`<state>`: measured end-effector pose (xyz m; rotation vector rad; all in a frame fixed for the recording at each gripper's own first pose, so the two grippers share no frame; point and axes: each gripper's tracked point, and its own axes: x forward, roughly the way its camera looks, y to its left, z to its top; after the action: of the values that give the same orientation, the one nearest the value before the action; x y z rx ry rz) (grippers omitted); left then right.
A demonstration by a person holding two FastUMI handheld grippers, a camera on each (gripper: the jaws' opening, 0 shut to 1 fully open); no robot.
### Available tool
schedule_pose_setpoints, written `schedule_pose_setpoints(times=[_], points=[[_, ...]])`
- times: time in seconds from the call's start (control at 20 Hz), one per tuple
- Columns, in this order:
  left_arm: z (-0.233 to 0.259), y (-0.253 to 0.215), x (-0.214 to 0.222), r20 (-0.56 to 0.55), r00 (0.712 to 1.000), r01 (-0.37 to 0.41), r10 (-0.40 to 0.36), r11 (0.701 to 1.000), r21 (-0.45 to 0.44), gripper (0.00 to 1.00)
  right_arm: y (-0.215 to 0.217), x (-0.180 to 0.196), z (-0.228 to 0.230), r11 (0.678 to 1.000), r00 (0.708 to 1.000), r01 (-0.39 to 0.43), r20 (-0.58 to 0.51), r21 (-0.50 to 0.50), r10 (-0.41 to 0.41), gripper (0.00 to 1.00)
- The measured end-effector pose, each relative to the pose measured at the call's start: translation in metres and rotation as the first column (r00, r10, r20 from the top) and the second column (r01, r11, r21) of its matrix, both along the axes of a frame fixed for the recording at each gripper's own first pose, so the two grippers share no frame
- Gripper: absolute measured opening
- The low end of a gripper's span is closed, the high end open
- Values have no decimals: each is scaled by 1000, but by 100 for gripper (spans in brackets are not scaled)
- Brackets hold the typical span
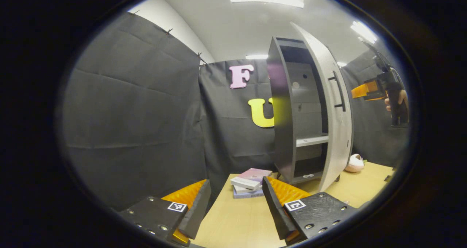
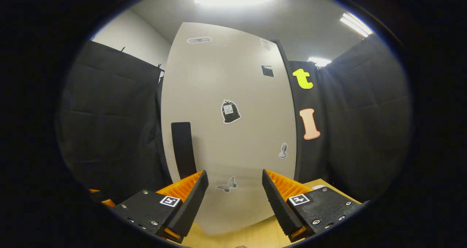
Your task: Open the cabinet door with the right hand, grasp the bottle in the cabinet with the left hand and place it on the coaster, then close the cabinet door with the right hand.
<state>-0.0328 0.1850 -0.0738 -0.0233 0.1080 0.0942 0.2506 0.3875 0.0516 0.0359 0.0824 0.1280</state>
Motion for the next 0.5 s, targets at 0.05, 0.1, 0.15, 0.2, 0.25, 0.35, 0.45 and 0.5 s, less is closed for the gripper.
schedule_pose_setpoints(times=[0.05,0.1,0.15,0.2,0.25,0.35,0.45,0.5], points=[[1,-2,1,0,1000,4,-4,1000,-8,81,1,-2,-3,1000,1000,-5,0,-13,5,93],[3,-5,2,1,1000,9,-9,1000,-17,86,2,-5,-5,1000,1000,-10,-3,-26,10,93],[5,-8,2,3,1000,16,-16,1000,-22,81,2,-10,-8,999,1000,-14,-6,-38,14,93],[9,-11,4,8,1000,24,-24,1000,-17,86,0,-14,-10,999,1000,-16,-8,-50,16,93],[12,-14,6,10,1000,30,-29,1000,-4,81,-2,-17,-9,998,1000,-22,-6,-60,21,93],[19,-24,8,15,999,34,-35,999,19,81,-13,-26,-8,997,1000,-26,6,-78,26,93],[28,-39,12,26,999,36,-37,999,24,81,-29,-33,-7,996,1000,-24,19,-88,25,93],[32,-49,14,31,999,37,-38,999,20,81,-38,-36,-7,996,999,-24,22,-87,26,93]])
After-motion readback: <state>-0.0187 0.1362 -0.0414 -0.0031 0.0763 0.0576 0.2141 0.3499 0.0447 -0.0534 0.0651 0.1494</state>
